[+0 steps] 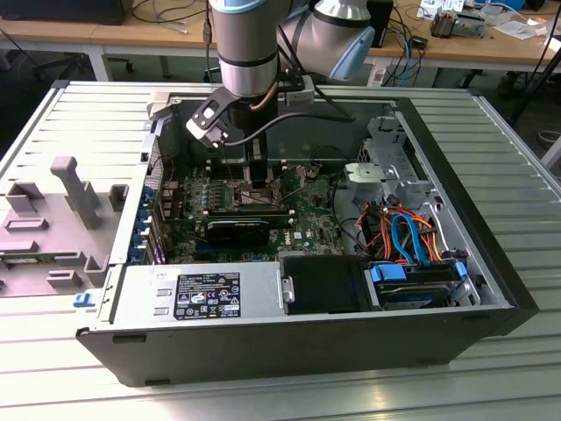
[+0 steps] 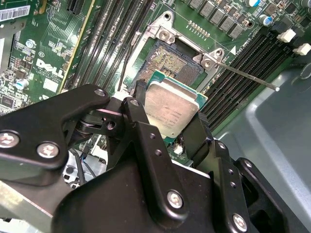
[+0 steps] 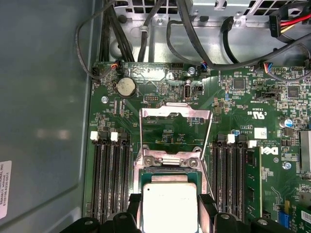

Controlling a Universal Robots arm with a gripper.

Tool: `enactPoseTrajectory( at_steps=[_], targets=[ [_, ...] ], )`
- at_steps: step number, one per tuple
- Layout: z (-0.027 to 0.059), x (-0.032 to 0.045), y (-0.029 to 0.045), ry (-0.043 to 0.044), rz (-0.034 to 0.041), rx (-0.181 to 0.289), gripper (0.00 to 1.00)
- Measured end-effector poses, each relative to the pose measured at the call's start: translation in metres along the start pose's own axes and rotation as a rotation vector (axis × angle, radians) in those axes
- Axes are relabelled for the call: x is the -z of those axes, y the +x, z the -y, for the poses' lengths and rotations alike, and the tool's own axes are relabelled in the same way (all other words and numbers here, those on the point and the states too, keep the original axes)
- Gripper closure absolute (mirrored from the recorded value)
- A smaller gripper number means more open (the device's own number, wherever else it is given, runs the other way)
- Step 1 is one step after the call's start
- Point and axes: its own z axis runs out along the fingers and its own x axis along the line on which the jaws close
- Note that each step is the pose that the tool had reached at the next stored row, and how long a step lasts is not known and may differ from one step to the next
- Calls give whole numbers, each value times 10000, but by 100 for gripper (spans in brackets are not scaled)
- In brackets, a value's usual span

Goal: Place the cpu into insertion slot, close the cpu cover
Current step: 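Close the cpu cover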

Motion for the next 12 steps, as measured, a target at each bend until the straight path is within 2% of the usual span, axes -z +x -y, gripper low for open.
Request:
enactPoseTrajectory(
  at_steps=[12],
  targets=[
    [2, -24, 0, 0, 0, 0, 45]
  ],
)
